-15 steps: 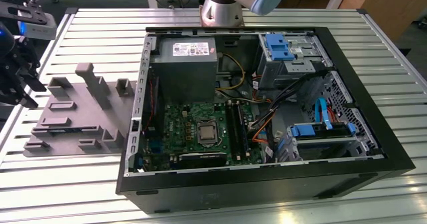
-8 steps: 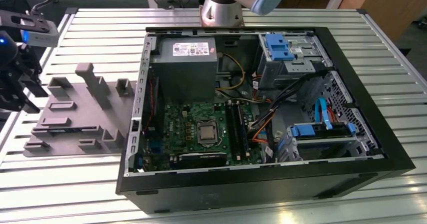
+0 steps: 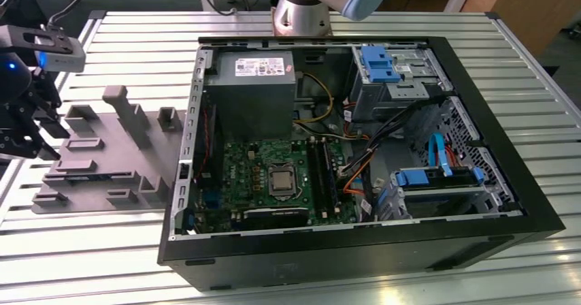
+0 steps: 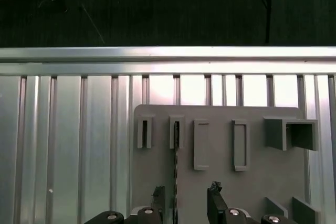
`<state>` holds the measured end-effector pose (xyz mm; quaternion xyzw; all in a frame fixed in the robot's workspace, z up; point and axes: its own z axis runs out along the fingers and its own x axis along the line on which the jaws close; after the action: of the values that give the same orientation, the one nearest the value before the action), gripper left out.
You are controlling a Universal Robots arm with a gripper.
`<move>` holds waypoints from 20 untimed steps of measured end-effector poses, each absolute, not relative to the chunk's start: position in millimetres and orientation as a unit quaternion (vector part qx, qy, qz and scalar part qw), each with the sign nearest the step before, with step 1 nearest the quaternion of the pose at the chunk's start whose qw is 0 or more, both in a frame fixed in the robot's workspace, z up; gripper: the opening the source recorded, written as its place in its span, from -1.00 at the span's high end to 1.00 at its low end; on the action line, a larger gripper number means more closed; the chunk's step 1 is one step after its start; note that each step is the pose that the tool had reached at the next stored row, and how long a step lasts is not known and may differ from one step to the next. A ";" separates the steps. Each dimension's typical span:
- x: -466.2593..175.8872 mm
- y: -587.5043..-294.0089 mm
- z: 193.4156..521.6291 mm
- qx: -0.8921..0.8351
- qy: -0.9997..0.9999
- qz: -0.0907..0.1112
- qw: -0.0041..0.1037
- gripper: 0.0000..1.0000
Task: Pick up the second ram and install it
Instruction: 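Pick up the second ram and move it above second insertion slot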
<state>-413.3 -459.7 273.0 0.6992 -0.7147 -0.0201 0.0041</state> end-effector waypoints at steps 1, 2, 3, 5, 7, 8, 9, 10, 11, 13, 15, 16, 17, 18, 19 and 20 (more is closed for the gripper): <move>-413.3 -459.8 273.0 0.699 -0.715 -0.020 0.004 0.11; -413.3 -459.8 273.0 0.699 -0.715 -0.020 0.004 0.11; -413.3 -459.7 272.9 0.699 -0.715 -0.020 0.004 0.11; -413.3 -459.7 272.7 0.699 -0.715 -0.020 0.004 0.11; -413.3 -459.7 272.0 0.699 -0.715 -0.020 0.004 0.11; -413.3 -459.7 271.4 0.699 -0.715 -0.020 0.004 0.11; -413.3 -459.7 270.9 0.699 -0.715 -0.020 0.004 0.11; -413.3 -459.7 270.4 0.699 -0.715 -0.020 0.004 0.11; -413.3 -459.7 269.6 0.699 -0.715 -0.020 0.004 0.11; -413.3 -459.7 268.3 0.699 -0.715 -0.020 0.004 0.11; -413.3 -459.7 266.6 0.699 -0.715 -0.020 0.004 0.11; -413.3 -459.7 265.6 0.699 -0.715 -0.020 0.004 0.11; -413.3 -459.7 264.4 0.699 -0.715 -0.020 0.004 0.11; -413.3 -459.7 263.1 0.699 -0.715 -0.020 0.004 0.11; -413.3 -459.7 261.6 0.699 -0.715 -0.020 0.004 0.11; -413.3 -459.7 260.2 0.699 -0.715 -0.020 0.004 0.11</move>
<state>-413.3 -459.7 260.2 0.6992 -0.7147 -0.0201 0.0041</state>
